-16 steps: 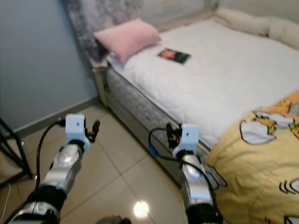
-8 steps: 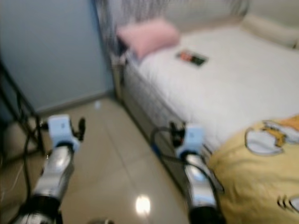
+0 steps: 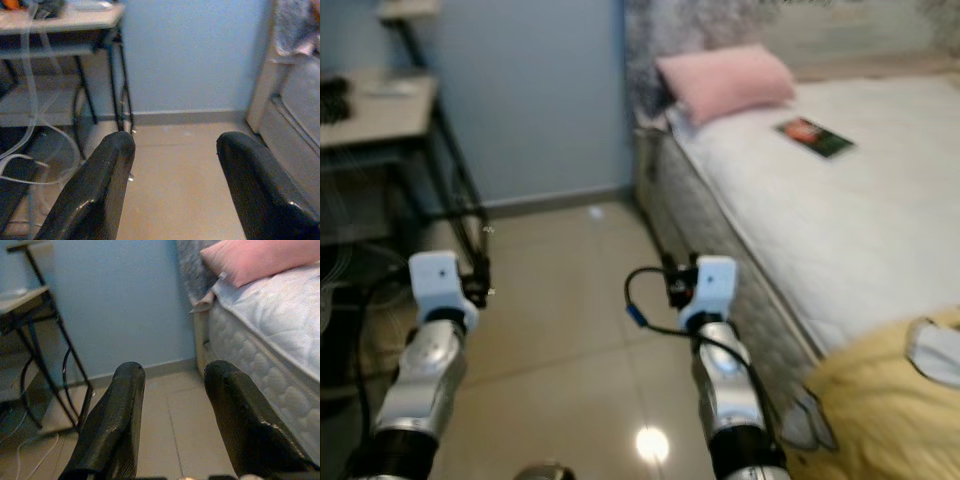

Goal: Clean up the room

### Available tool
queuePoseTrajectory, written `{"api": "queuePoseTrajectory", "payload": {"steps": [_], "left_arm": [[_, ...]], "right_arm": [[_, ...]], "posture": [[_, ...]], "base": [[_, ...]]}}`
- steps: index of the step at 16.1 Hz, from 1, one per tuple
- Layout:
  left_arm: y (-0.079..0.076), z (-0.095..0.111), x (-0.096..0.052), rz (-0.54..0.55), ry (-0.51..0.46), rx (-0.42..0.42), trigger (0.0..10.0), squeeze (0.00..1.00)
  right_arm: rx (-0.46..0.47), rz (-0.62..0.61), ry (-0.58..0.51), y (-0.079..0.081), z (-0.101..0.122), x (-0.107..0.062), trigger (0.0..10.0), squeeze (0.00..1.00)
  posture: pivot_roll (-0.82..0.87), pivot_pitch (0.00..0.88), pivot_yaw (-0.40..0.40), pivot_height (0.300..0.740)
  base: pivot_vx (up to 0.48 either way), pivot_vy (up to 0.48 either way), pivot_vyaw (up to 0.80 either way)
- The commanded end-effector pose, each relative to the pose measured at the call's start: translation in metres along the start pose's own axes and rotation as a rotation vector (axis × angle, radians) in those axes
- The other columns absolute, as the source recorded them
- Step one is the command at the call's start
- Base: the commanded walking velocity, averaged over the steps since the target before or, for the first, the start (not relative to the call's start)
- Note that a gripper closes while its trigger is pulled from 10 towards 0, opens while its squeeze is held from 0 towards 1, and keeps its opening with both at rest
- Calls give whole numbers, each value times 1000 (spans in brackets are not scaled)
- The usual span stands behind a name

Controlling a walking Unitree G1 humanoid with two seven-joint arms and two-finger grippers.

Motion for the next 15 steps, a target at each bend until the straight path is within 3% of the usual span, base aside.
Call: {"api": "queuePoseTrajectory", "payload": {"steps": [1,5,8,11,15], "left_arm": [[-1,12,4,9,-21,-11,10000,0],[-2,15,8,8,-9,11,10000,0],[-4,14,12,-16,1,22,10000,0],[-9,22,14,-62,-45,41,10000,0],[-10,17,15,-60,-21,55,10000,0]], "right_arm": [[-4,-2,-8,-1,3,2,10000,349],[5,6,-2,1,2,5,10000,365],[-23,2,12,0,-1,5,10000,302],[-26,5,9,-1,-1,4,10000,290],[-22,13,13,3,0,9,10000,282]], "posture": [[3,0,6,740],[4,0,6,740],[1,0,-6,740],[4,0,-14,740],[15,0,-15,740]], "base": [[352,326,606],[368,308,605],[393,276,0],[394,273,0],[412,203,0]]}}
Point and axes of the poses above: a point about 5 cm out from each wrist's last joint towards the gripper, its own x axis pointing out of the wrist towards the gripper, its own z axis along the axis of the wrist's last joint, y = z × x, the point moved 5 cm from there along x, pointing out of the wrist towards the gripper, and after that the axes turned 15 degrees about x, right-handed, at the moved point
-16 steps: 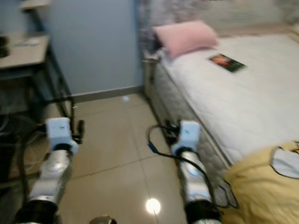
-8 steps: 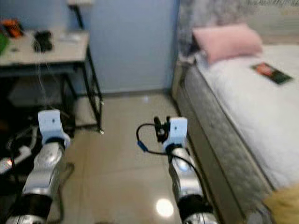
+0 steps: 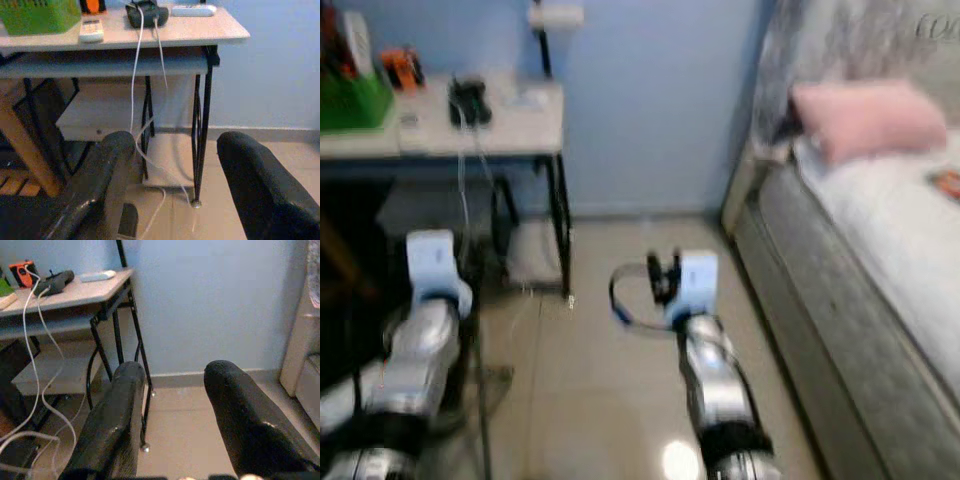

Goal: Clean up the room

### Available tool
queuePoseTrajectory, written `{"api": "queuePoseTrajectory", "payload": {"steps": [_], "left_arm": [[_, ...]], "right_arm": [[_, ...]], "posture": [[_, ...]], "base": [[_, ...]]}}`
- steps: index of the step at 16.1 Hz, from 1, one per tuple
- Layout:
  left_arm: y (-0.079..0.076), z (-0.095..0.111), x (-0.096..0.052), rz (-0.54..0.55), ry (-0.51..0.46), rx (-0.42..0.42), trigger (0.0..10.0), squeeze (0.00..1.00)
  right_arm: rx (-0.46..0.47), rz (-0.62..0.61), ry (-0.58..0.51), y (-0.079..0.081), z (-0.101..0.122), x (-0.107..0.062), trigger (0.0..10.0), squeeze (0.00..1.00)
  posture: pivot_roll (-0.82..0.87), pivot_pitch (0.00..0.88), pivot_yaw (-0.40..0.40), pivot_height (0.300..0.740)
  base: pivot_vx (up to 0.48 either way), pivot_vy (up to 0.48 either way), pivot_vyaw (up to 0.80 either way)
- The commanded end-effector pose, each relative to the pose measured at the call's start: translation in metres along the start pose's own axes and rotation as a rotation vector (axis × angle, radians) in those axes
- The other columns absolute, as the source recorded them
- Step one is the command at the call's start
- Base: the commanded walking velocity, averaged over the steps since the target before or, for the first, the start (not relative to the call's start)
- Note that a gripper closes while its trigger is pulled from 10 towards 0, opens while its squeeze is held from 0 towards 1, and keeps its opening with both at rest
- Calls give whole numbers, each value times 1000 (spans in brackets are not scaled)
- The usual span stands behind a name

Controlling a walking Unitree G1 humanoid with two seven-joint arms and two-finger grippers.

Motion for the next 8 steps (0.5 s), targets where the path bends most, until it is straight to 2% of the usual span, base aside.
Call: {"api": "queuePoseTrajectory", "payload": {"steps": [1,2,3,4,8], "left_arm": [[-12,6,2,-24,-13,21,10000,0],[-11,7,2,-16,-20,55,10000,0],[-14,2,5,-17,25,63,10000,0],[-14,1,6,-19,31,36,10000,0],[-10,5,5,-6,-1,58,10000,0]], "right_arm": [[-14,-38,0,-15,3,-2,10000,282],[-12,-35,2,-14,2,-1,10000,278],[-9,-32,3,-13,2,0,10000,282],[-9,-26,6,-11,1,0,10000,278],[-9,-19,14,-10,-1,0,10000,278]], "posture": [[18,0,-15,740],[18,0,-15,740],[21,0,-15,740],[25,0,-18,740],[35,0,-22,740]], "base": [[461,0,0],[0,0,0],[0,0,0],[0,0,0],[0,0,0]]}}
Point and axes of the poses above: a point about 5 cm out from each wrist's last joint towards the gripper, its own x axis pointing out of the wrist towards the gripper, its own z axis along the axis of the wrist's last joint, y = z × x, the point moved 5 cm from there along x, pointing out of the wrist towards the gripper, and after that the axes turned 15 degrees about x, right-handed, at the moved point
